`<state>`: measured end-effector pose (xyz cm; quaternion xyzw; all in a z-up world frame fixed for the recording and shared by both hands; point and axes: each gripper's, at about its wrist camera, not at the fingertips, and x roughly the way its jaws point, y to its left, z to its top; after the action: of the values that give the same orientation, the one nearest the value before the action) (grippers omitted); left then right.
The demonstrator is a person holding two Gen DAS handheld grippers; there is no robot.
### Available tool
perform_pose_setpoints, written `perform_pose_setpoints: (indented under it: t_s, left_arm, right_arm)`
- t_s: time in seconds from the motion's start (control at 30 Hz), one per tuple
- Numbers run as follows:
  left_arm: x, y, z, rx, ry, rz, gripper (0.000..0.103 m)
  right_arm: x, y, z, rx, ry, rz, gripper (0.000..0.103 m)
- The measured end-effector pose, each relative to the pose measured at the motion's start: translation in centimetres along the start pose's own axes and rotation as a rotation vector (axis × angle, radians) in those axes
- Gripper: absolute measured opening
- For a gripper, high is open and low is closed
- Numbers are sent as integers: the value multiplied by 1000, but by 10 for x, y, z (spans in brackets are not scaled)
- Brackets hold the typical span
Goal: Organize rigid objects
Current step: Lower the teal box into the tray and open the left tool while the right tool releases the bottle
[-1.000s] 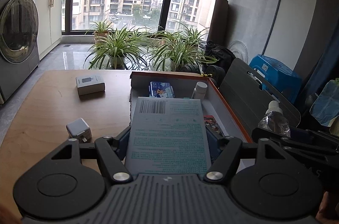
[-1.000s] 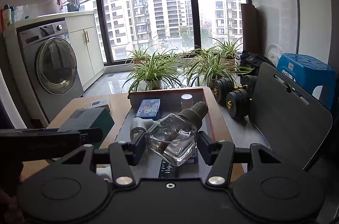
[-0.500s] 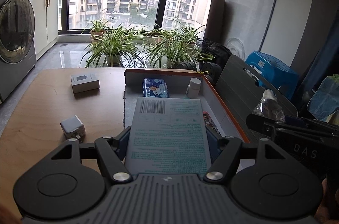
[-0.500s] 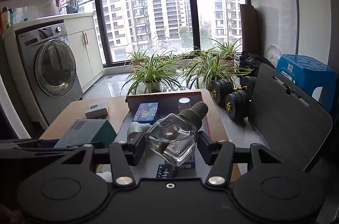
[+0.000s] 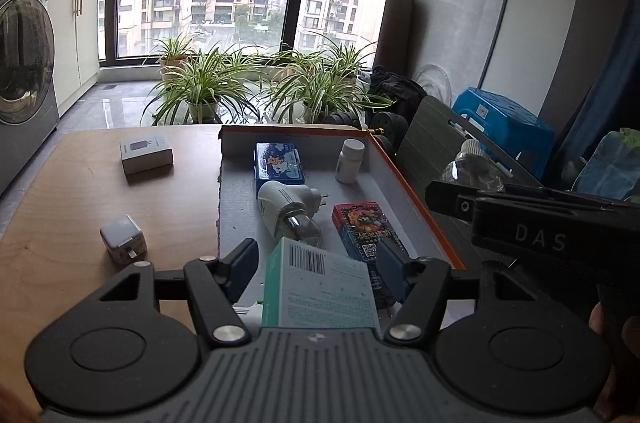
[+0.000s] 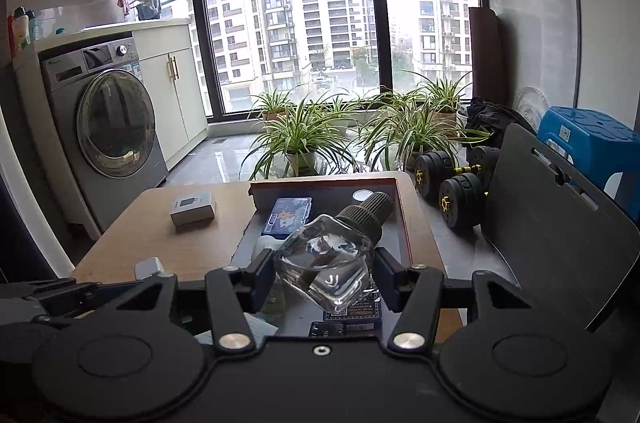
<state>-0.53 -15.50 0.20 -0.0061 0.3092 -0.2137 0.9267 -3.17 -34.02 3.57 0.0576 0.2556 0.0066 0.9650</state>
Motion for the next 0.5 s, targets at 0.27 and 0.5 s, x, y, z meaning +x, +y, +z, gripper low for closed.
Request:
perform_pose_setpoints:
  t_s: [0.27, 0.5]
  left_arm:
    - [6, 3, -2, -5, 8, -4, 65]
    - [2, 7, 0, -11, 1, 6, 65]
  right_arm:
    - [6, -1, -1, 5, 15, 4, 65]
    - [12, -1, -2, 8, 34, 11, 65]
